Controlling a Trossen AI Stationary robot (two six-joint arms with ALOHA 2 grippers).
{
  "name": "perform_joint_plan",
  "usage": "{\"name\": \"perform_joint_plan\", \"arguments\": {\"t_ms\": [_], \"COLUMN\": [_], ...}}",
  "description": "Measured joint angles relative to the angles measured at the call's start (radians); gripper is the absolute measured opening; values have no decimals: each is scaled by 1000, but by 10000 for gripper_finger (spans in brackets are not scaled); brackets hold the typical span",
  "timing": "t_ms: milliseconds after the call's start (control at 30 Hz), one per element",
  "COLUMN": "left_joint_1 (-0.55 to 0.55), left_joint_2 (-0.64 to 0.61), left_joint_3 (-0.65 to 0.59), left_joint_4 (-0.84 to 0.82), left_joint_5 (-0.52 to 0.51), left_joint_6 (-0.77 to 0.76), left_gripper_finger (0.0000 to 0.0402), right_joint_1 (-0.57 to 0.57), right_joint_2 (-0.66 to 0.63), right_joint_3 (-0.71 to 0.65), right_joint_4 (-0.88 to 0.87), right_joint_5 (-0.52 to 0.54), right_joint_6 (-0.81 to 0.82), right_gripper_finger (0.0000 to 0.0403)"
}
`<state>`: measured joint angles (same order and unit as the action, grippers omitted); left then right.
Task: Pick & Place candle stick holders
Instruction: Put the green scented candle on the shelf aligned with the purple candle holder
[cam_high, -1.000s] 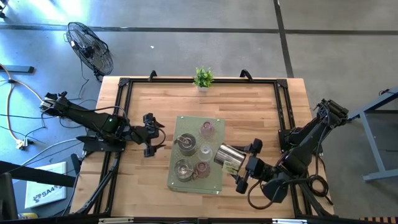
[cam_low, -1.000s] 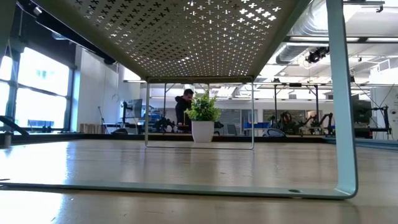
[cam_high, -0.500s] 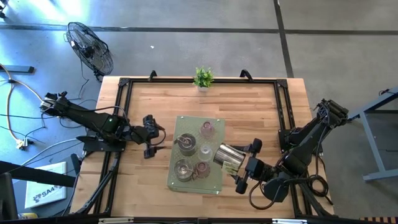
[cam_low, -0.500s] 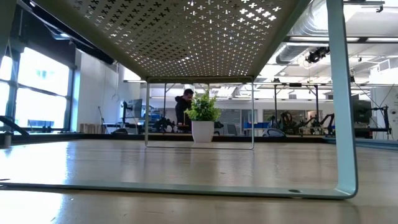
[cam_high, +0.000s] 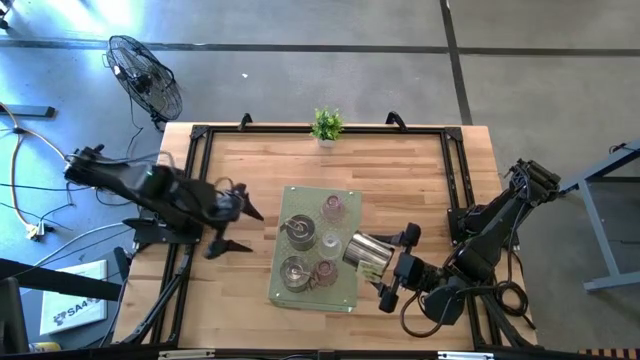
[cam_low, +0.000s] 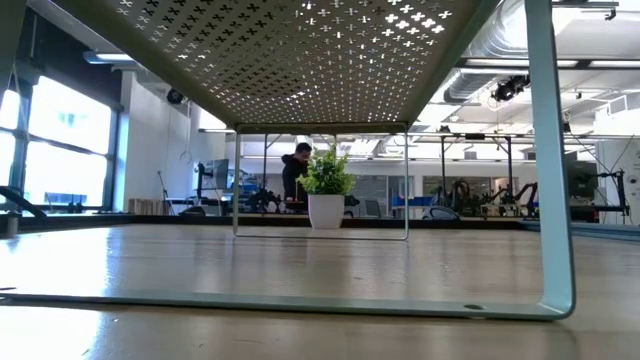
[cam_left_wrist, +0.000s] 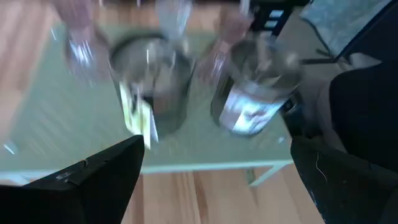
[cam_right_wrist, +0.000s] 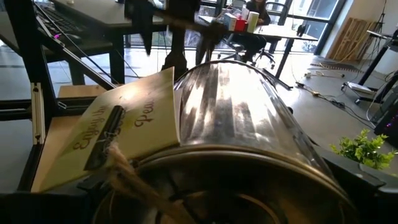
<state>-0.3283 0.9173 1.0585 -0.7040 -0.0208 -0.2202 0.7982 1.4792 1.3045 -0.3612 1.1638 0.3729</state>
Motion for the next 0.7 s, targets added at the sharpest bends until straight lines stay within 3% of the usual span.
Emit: {"name": "perform_joint_plan", "arguments": {"t_ms": [267,467,700], "left_joint_1": [0,0,0], "left_joint_2": [95,347,670], "left_joint_3": [353,631,1072], "left_joint_4": [-266,-533,-738], "left_joint_5": [-82,-113,-62], "left_joint_6": [113,123,248], "left_gripper_finger": [399,399,399], "right_joint_1": [0,0,-7], "right_joint_2": [0,0,0], "right_joint_3": [0,0,0], "right_joint_4": [0,0,0], "right_joint_5": [-15,-18,-37], "right_joint_6": [3,9,11], "right_gripper_finger": [357,357,357]}}
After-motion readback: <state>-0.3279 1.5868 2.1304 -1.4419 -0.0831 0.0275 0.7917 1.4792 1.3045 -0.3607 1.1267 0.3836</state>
